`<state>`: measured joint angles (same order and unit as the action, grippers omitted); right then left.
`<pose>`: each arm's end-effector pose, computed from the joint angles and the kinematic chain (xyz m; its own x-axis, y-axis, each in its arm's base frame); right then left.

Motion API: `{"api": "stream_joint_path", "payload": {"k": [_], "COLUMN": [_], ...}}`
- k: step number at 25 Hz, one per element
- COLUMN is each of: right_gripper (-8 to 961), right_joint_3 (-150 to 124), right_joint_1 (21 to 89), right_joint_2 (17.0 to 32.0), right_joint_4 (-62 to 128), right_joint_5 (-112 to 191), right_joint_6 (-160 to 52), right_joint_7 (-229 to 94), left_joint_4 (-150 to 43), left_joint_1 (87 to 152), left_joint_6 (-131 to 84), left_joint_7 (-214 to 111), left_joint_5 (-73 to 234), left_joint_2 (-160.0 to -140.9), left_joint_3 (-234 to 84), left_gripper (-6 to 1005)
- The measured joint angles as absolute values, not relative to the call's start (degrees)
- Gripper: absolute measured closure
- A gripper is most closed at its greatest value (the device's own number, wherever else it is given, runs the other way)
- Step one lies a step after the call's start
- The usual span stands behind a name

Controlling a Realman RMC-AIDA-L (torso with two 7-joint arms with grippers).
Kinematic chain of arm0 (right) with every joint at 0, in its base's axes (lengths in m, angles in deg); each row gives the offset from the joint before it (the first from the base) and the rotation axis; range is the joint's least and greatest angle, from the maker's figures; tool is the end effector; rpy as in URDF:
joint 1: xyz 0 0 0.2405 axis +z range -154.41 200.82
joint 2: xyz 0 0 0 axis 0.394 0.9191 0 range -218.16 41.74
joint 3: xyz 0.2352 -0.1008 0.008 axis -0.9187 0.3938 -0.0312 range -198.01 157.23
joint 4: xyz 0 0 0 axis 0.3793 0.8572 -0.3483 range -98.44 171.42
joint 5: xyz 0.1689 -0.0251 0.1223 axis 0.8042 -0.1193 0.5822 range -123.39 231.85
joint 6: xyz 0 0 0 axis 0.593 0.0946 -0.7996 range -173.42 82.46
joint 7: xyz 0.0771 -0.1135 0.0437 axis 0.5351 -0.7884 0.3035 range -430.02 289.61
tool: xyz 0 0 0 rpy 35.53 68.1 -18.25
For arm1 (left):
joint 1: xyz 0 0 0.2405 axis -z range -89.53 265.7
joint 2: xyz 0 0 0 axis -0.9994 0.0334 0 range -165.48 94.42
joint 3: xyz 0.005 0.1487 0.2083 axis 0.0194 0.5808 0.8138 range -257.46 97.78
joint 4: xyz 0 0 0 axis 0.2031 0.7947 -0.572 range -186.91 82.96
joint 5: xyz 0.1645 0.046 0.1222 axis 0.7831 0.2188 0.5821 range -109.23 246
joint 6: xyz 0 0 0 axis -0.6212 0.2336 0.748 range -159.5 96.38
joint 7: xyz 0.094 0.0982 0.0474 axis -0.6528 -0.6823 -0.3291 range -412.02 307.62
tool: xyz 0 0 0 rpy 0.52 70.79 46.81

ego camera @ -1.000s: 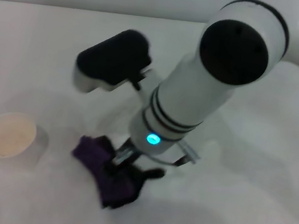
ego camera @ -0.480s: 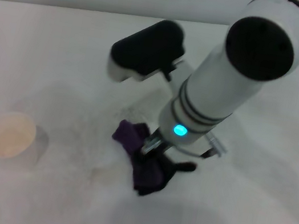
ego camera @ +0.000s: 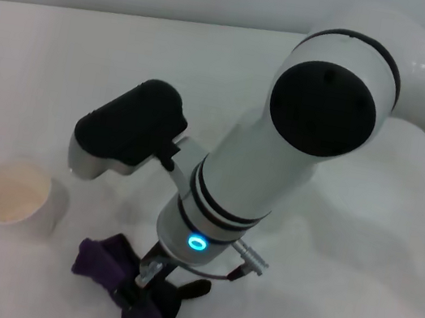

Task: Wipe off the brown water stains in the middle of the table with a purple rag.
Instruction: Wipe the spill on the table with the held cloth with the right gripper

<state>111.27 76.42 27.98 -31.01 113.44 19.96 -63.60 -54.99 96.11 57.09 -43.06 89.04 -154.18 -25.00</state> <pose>0.0908 0.2758 -0.1543 0.6880 -0.6341 0.3531 -0.5926 -0.7716 -0.2311 -0.4010 0.2063 0.0562 0.7901 -0.1719 0.5884 0.6117 0.1607 -0.7746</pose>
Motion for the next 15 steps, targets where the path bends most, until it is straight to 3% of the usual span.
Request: {"api": "stream_joint_path", "payload": {"k": [8, 15], "right_gripper": [860, 860], "right_joint_3": [111.05, 102.38], "right_joint_1": [75.12, 69.13], "right_joint_2": [27.97, 27.67], "right_joint_4": [-29.31, -32.12], "right_joint_5": [110.51, 100.7], "right_joint_6": [20.36, 25.18], "right_joint_7": [-64.28, -65.72], "left_joint_4": [-54.88, -54.94], "left_joint_1": [95.55, 95.47], "left_joint_6": [57.14, 57.13], "left_joint_7": [-42.99, -42.82], "left_joint_5": [89.04, 89.04], "left_joint_2": [-154.18, -154.18], "left_joint_3": [-24.95, -24.91], "left_gripper": [107, 106]}}
